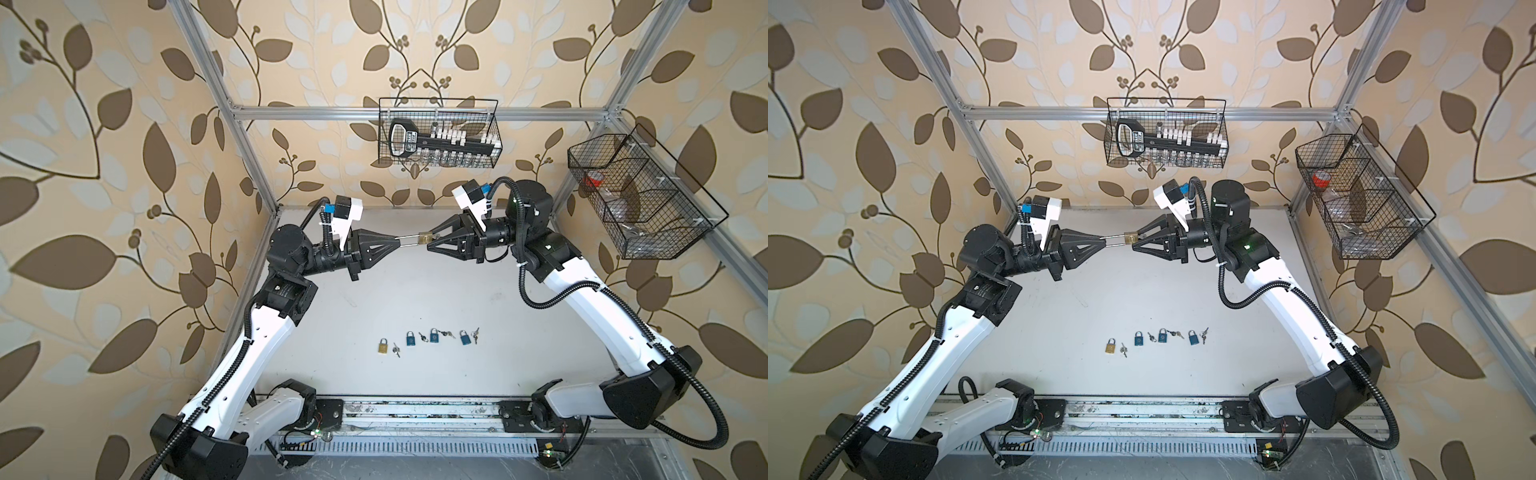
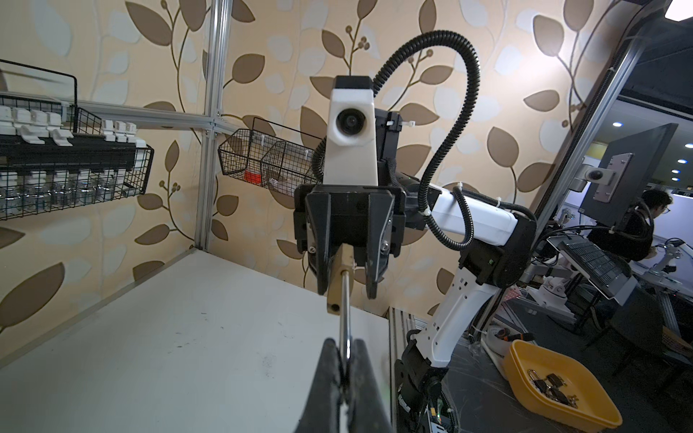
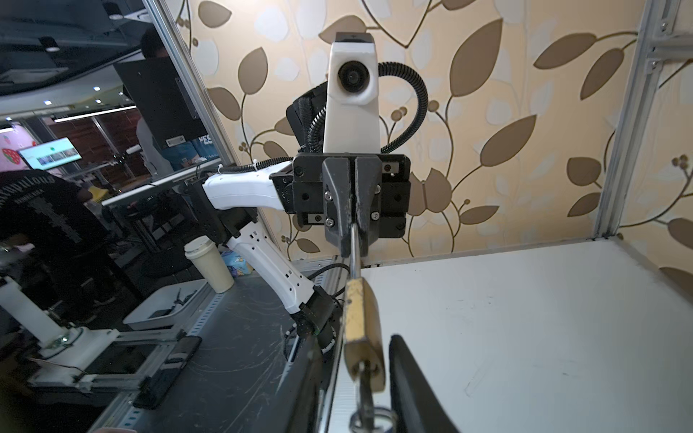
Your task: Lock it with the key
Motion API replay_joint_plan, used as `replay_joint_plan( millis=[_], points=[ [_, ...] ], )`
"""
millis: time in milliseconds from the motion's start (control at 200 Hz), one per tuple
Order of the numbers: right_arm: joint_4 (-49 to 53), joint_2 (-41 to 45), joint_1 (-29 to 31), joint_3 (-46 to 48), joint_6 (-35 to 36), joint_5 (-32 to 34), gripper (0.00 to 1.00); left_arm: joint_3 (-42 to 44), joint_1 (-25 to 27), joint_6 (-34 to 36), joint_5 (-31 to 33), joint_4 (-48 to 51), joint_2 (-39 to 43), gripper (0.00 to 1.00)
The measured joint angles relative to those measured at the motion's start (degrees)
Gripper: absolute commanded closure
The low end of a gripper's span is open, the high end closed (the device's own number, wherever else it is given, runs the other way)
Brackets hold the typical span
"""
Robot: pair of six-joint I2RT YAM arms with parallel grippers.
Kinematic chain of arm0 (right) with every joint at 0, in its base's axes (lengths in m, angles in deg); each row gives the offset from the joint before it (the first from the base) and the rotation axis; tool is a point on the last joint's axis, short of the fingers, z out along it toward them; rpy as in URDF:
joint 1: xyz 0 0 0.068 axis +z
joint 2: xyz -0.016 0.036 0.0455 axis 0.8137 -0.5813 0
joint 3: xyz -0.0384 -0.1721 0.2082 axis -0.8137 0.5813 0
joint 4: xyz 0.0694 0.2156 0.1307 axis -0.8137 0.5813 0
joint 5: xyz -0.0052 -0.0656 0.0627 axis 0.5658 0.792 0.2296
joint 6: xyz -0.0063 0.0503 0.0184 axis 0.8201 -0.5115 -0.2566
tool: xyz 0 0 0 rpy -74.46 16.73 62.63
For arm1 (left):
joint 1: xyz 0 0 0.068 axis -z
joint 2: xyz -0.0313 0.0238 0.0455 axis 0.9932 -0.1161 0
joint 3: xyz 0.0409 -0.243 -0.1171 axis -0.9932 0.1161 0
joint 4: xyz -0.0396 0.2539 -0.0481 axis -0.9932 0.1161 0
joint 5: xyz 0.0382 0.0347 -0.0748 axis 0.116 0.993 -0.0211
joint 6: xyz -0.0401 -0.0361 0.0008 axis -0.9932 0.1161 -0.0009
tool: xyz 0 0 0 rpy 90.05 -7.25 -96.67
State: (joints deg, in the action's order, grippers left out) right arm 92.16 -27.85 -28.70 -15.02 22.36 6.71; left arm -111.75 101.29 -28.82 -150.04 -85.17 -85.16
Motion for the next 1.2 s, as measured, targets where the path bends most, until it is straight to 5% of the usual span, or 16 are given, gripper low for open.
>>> replay_joint_plan(
  millis=[420, 720, 1200],
  points=[
    [-1.6, 0.0, 0.0, 0.0, -0.9, 0.1, 0.75, 0.0, 0.0, 0.0, 0.0, 0.0, -0.3, 1.0],
    [-2.6, 0.0, 0.0, 0.0, -2.2, 0.1, 1.0, 0.0, 0.0, 0.0, -0.2, 0.0, -0.3, 1.0],
    [1.2, -0.7, 0.8, -2.6, -1.0, 0.5, 1.0, -4.3, 3.7, 5.5, 1.1, 6.8, -2.5, 1.0]
  ],
)
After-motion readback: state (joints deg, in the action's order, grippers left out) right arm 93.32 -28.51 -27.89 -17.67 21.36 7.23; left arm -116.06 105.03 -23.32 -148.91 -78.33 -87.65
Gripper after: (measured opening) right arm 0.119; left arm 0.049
